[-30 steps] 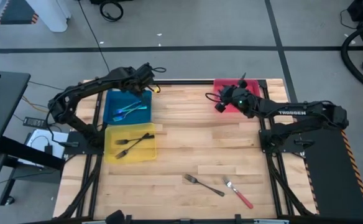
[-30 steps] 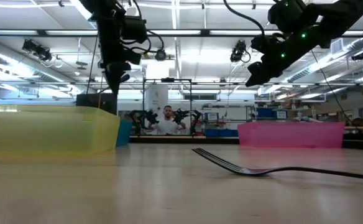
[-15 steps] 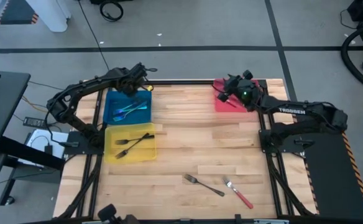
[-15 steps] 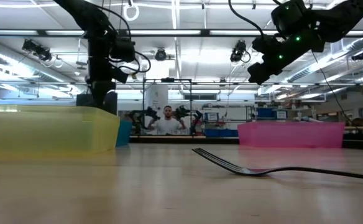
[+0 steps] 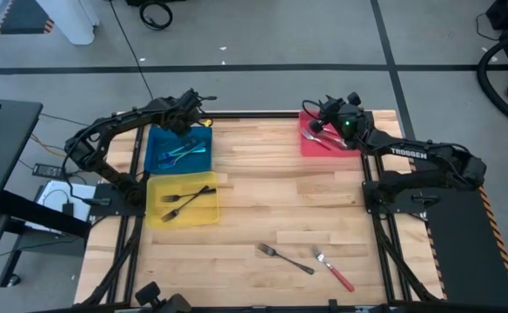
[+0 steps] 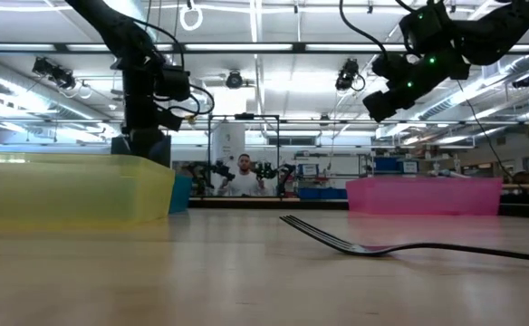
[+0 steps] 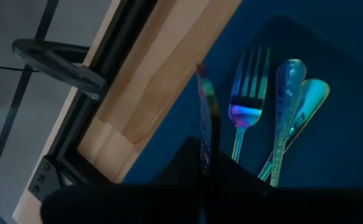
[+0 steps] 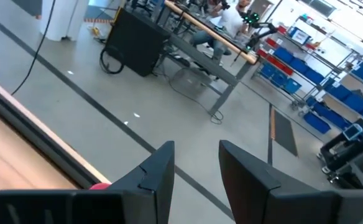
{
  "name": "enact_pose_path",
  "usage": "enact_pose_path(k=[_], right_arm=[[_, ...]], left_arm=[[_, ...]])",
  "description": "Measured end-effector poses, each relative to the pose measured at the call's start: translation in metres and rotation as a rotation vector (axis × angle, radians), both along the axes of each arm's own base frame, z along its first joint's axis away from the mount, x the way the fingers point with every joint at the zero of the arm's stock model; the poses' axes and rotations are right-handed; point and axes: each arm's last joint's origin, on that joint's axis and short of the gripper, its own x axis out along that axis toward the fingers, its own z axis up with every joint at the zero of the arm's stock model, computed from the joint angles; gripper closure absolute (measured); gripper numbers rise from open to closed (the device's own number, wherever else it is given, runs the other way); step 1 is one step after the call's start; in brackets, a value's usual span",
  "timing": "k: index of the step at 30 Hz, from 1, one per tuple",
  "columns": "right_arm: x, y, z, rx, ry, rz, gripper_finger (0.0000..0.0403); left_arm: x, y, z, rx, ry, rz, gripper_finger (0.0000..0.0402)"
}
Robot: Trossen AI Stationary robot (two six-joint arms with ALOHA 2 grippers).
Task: Sort silverware by color (type)
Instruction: Put the blue fork into the blue bin, then put the black fork into the yellow bin
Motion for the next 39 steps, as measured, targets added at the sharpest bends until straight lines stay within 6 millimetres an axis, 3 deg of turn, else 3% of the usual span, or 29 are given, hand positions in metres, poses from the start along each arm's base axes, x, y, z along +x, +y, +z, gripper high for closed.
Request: enact_pose_path(k=[9,21,32,39], right_arm=[[-0.005,-0.007,0.0,0.009,-0.017,0.005,0.0269],[-0.01,-0.013,0.0,0.015,-0.03,0.02,0.0269],[-0.014,-0.02,0.004,0.039,-0.08,-0.003,0.0269],[-0.016,-0.03,0.019,0.278,-0.147,0.067,0.0269]], left_arm=[[-0.005,0.005,-0.011,-0.019,-0.089,0.003,0.0401],[-0.013,0.0,-0.032,-0.034,-0.057,-0.043,0.0389],[-0.012,0.0,-0.031,-0.039,-0.067,-0.048,0.0326],[0.002,0.008,-0.01,0.025,-0.118,-0.071,0.0285]])
